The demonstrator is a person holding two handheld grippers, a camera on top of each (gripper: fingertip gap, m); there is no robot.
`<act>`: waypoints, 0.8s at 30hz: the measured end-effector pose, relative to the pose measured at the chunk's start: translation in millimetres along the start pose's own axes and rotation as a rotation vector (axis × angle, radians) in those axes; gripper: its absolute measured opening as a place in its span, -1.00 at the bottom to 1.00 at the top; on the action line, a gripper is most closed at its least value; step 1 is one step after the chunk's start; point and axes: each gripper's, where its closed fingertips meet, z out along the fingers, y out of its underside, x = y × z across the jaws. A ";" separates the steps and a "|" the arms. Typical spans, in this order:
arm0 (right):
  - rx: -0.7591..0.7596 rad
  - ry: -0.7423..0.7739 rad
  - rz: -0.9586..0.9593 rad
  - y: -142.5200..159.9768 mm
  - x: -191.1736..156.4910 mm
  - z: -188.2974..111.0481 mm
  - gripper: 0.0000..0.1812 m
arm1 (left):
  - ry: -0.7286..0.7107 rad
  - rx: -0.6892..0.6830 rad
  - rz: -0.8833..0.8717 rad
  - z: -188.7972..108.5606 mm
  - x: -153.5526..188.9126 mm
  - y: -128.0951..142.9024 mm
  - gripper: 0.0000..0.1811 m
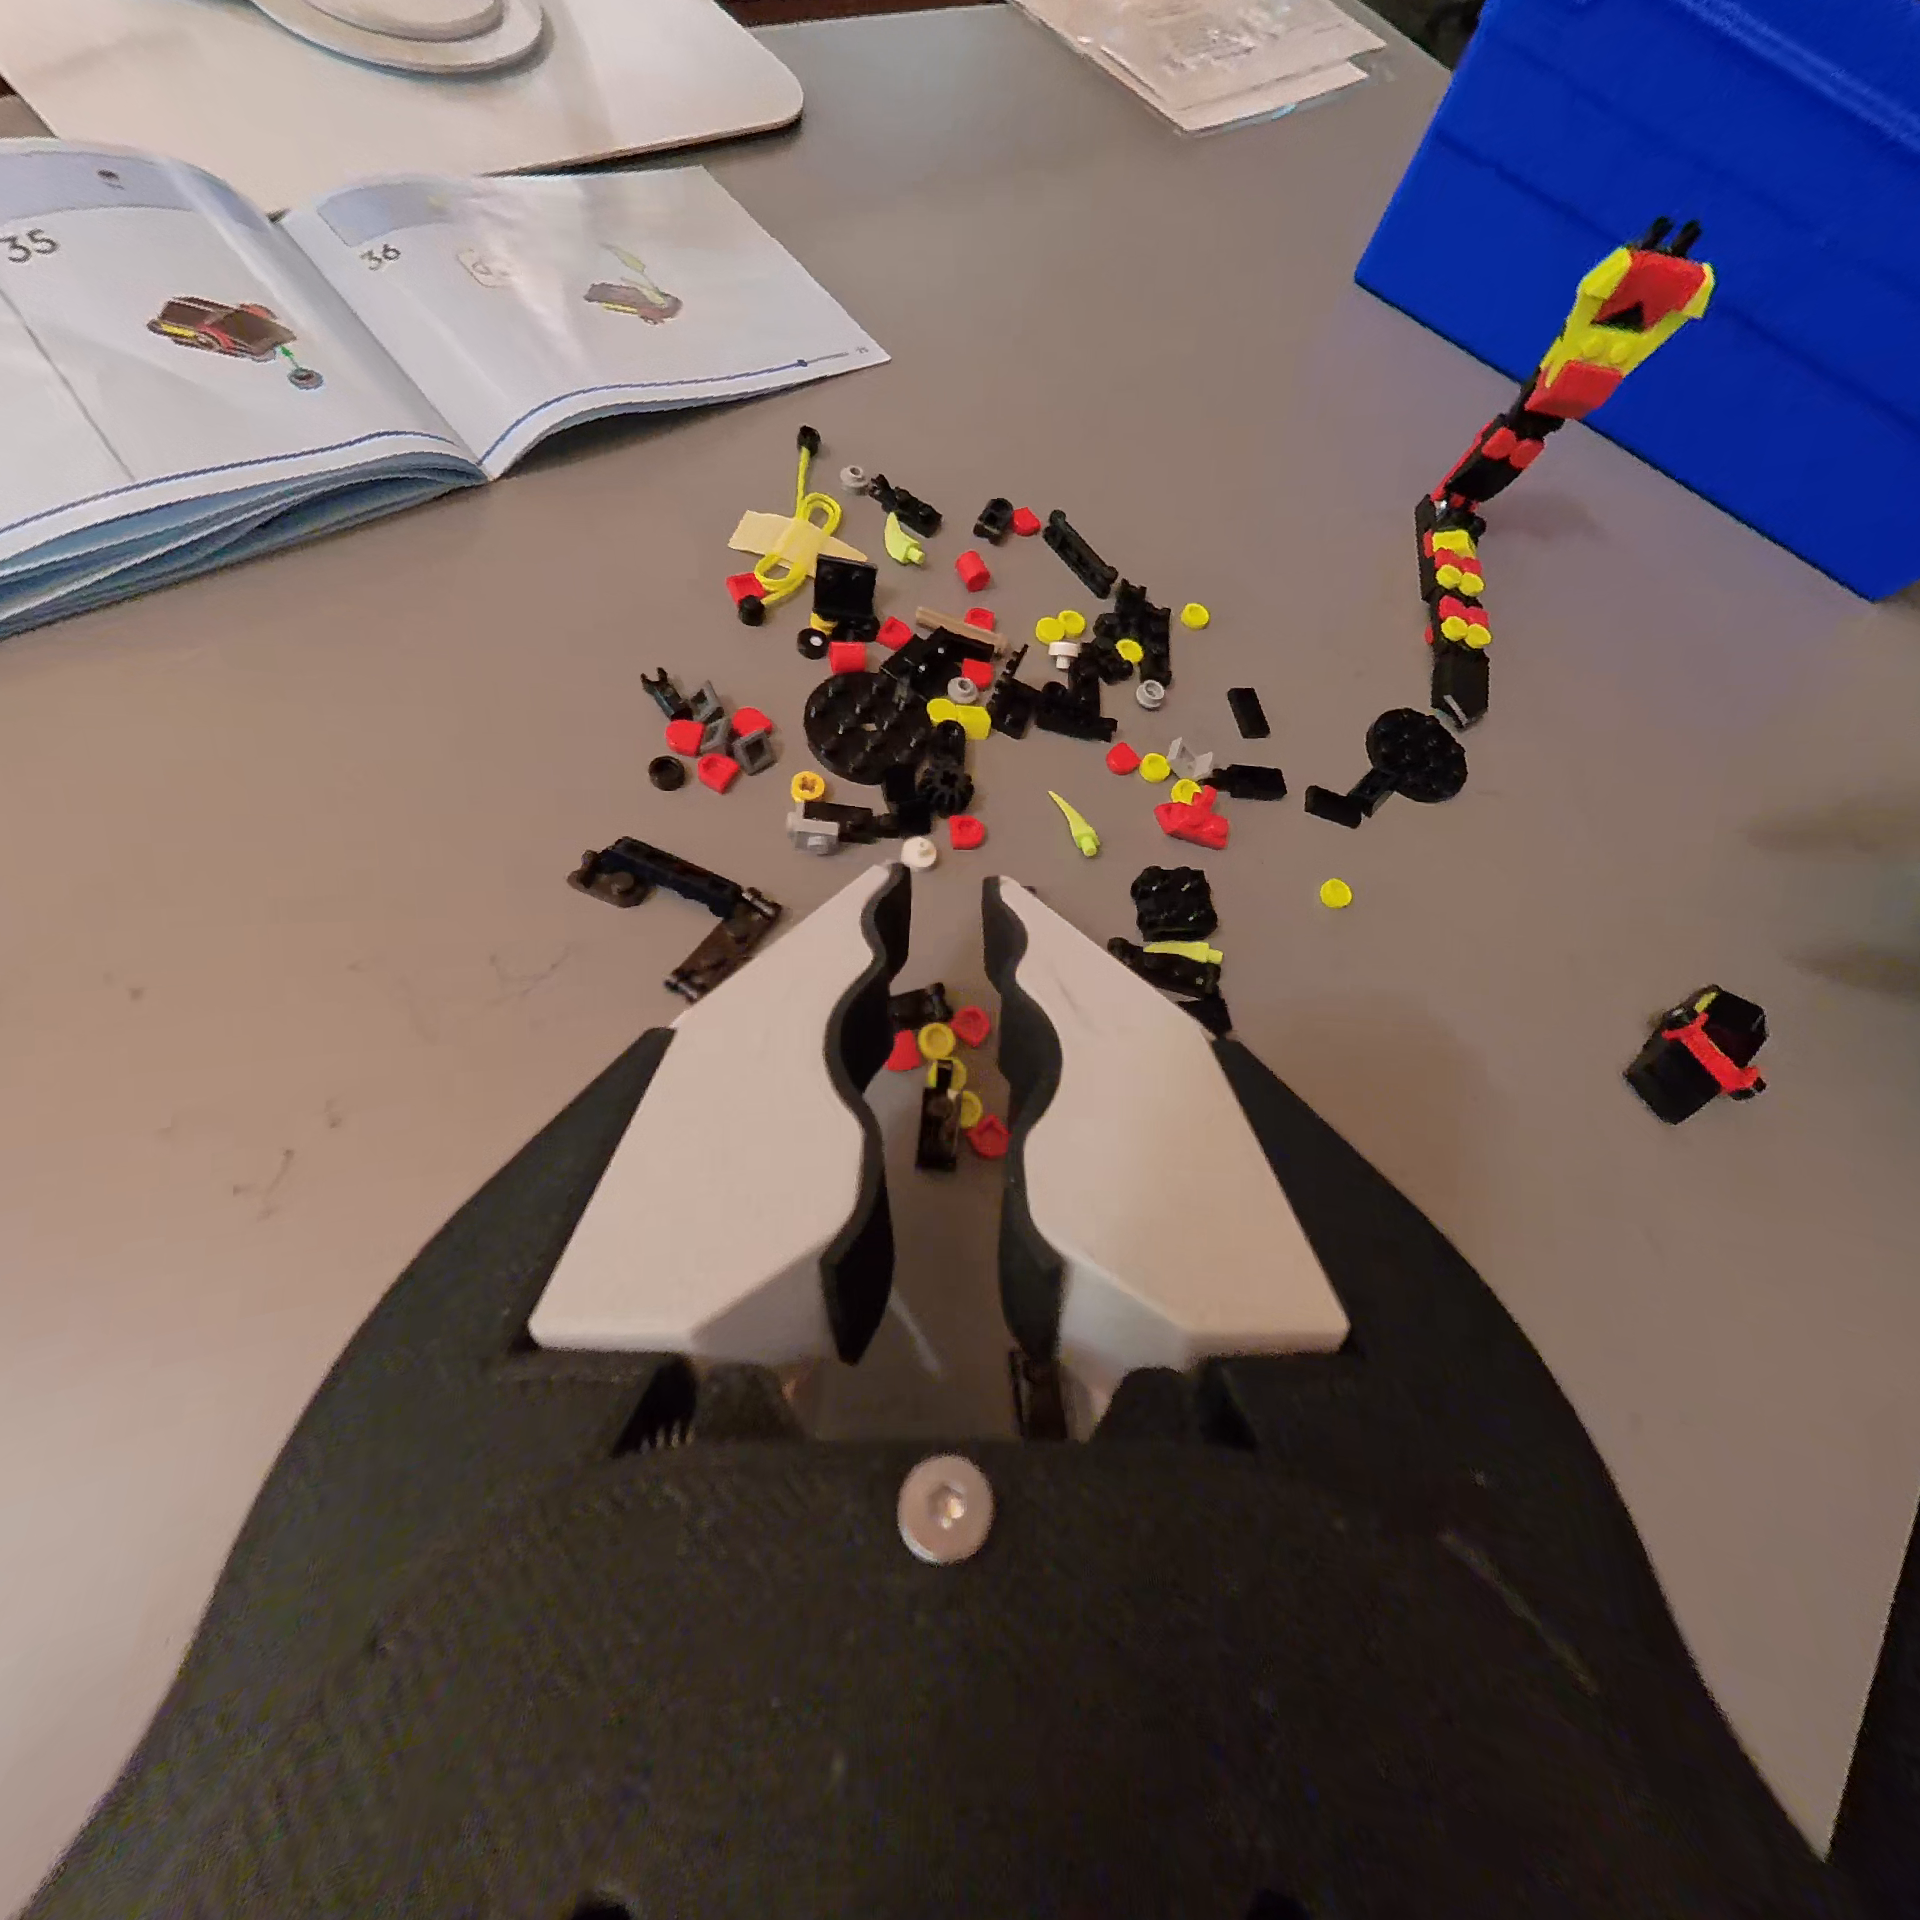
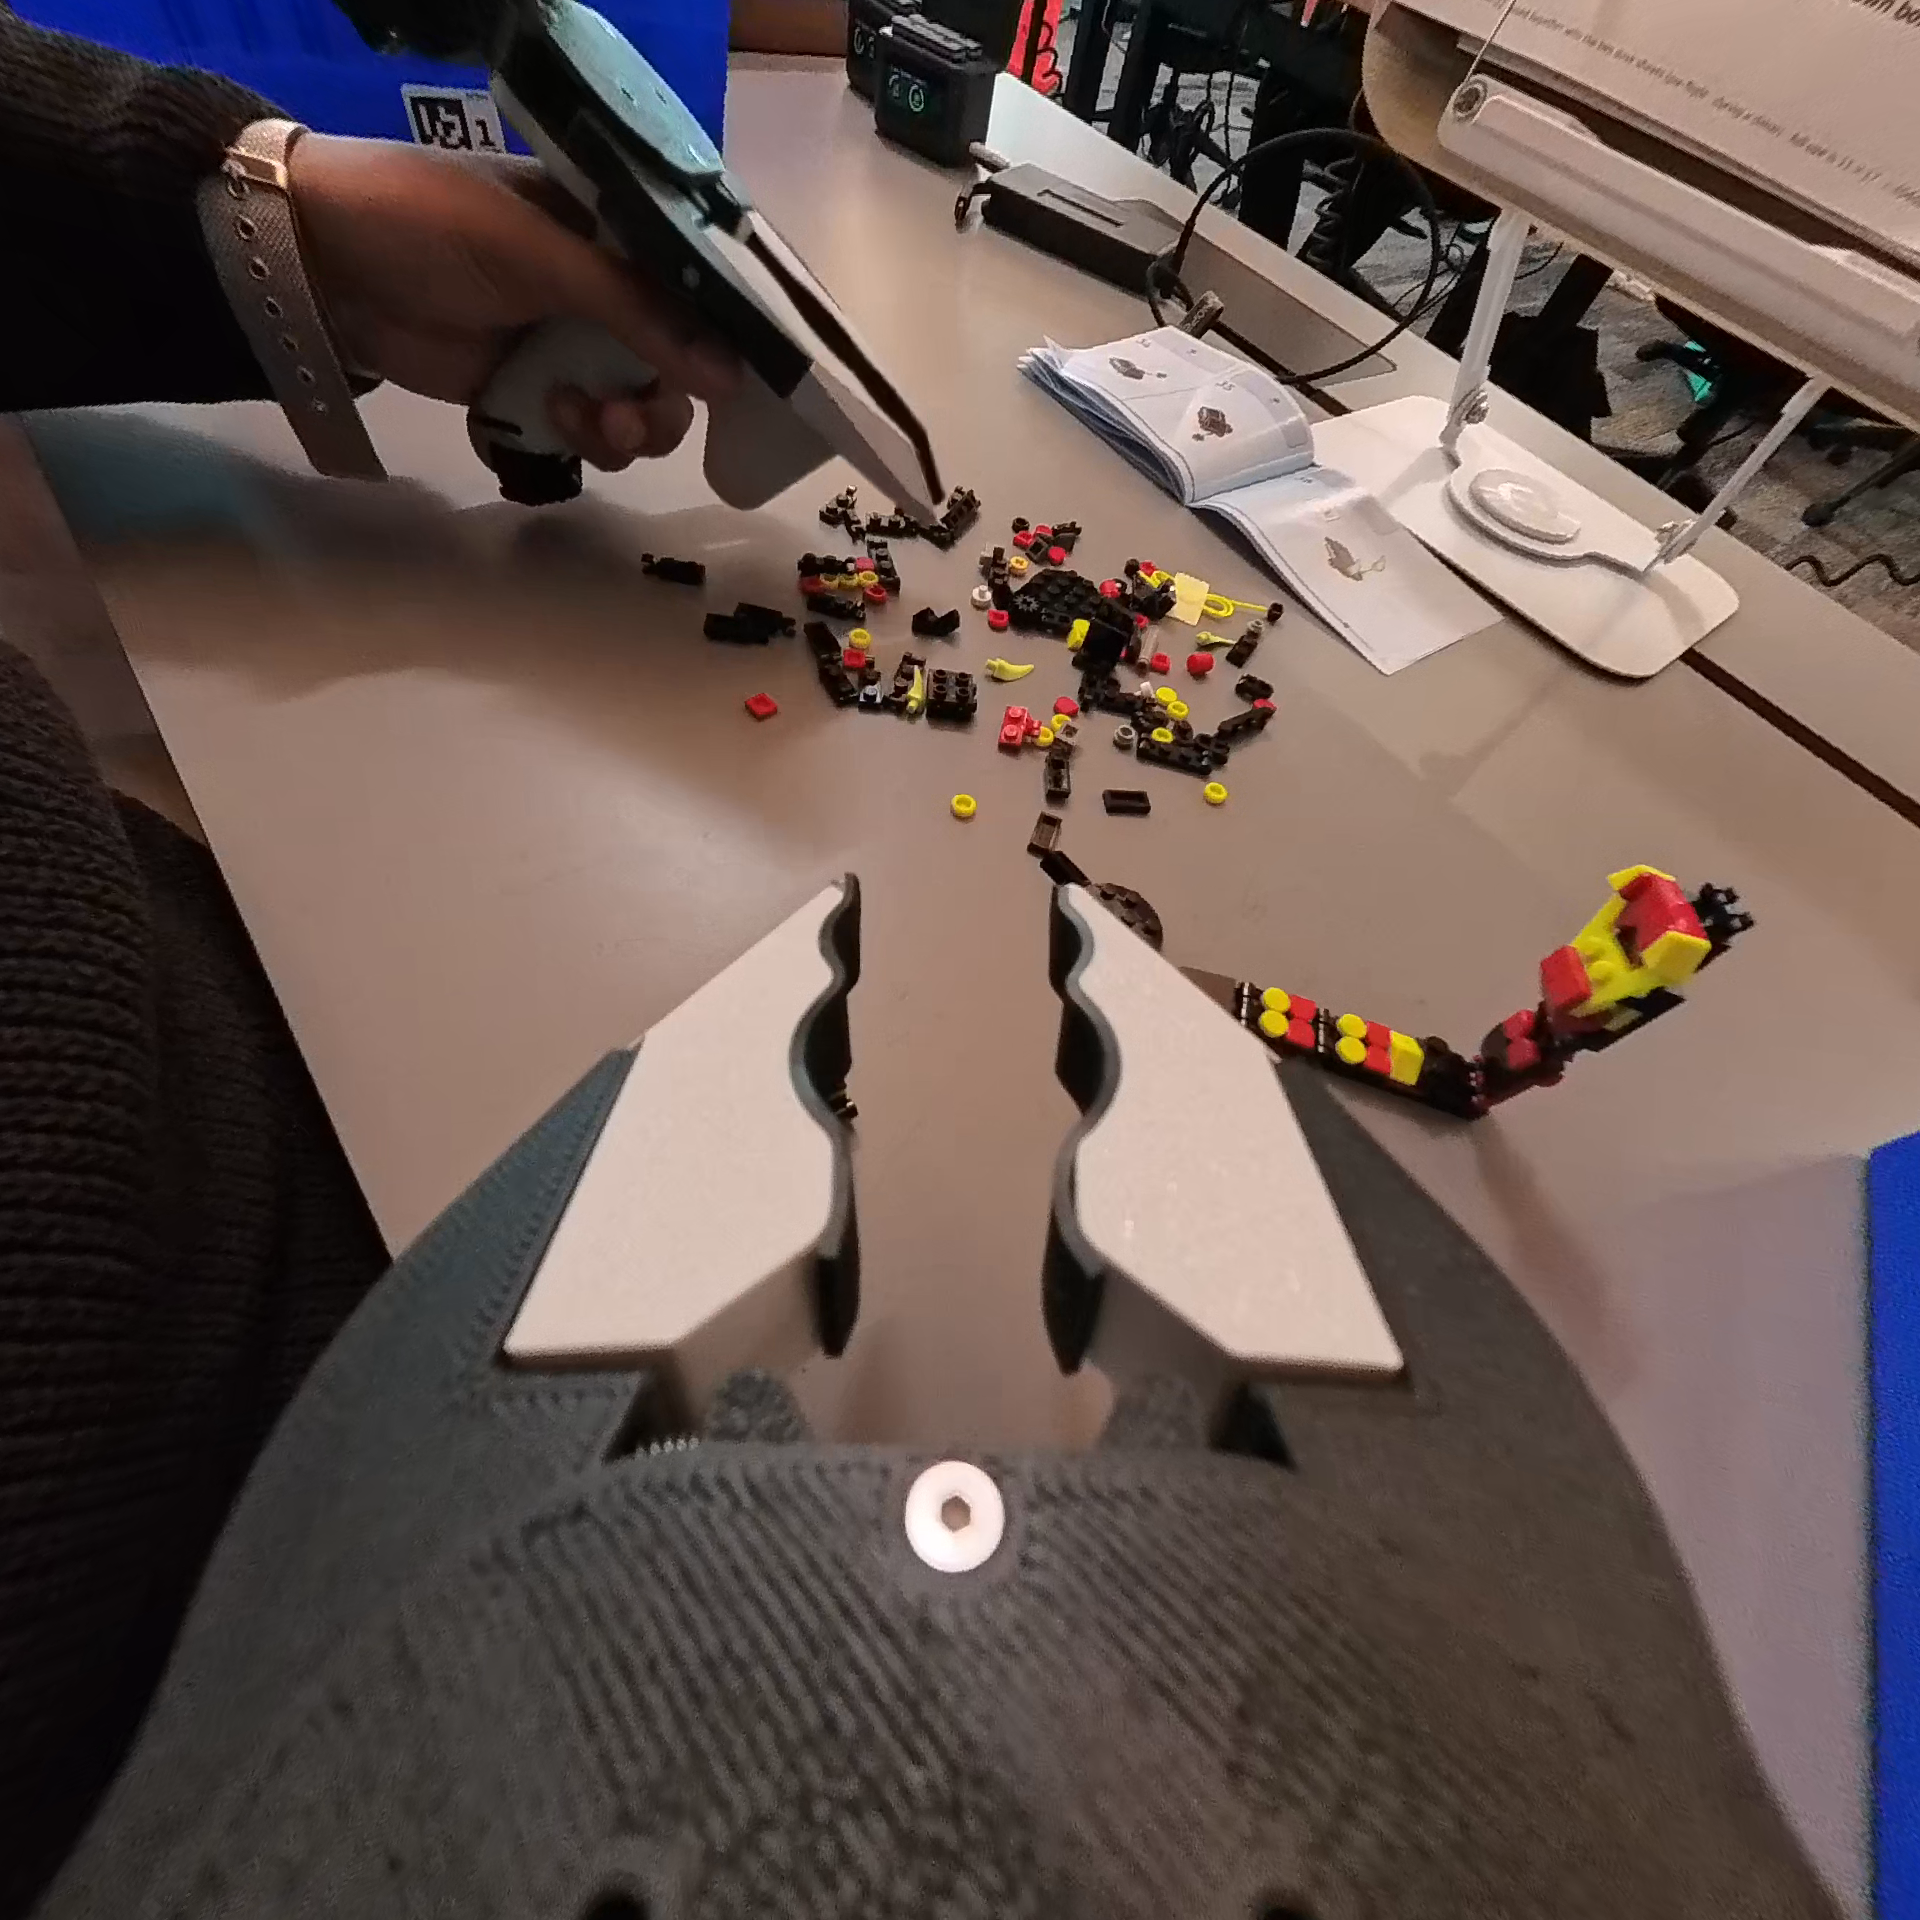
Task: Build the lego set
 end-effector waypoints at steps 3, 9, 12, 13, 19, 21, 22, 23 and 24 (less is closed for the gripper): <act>0.000 0.001 -0.002 -0.1 -0.1 -0.2 -0.62 | 0.008 -0.007 0.013 0.8 3.4 1.0 -0.88; -0.004 -0.001 -0.004 0.8 -0.5 0.3 -0.62 | 0.017 -0.009 -0.002 0.7 3.1 1.4 -0.87; -0.007 -0.001 -0.006 1.3 -0.6 0.7 -0.62 | 0.023 -0.009 -0.004 0.6 4.1 1.4 -0.87; -0.008 -0.001 -0.006 1.4 -0.7 0.7 -0.62 | 0.024 -0.010 -0.002 0.7 4.4 1.5 -0.87; -0.011 -0.002 -0.009 2.0 -0.9 1.0 -0.62 | 0.027 -0.019 0.005 1.6 6.0 3.0 -0.87; -0.013 -0.002 -0.010 2.3 -1.0 1.1 -0.62 | 0.028 -0.019 0.005 1.6 6.1 3.1 -0.87; -0.014 -0.002 -0.011 2.4 -1.1 1.1 -0.62 | 0.028 -0.019 0.004 1.7 6.1 3.2 -0.87; -0.014 -0.002 -0.012 2.4 -1.2 1.1 -0.62 | 0.029 -0.020 0.004 1.7 6.1 3.3 -0.86; -0.014 -0.002 -0.013 2.5 -1.3 1.2 -0.62 | 0.030 -0.021 0.004 1.8 6.2 3.4 -0.86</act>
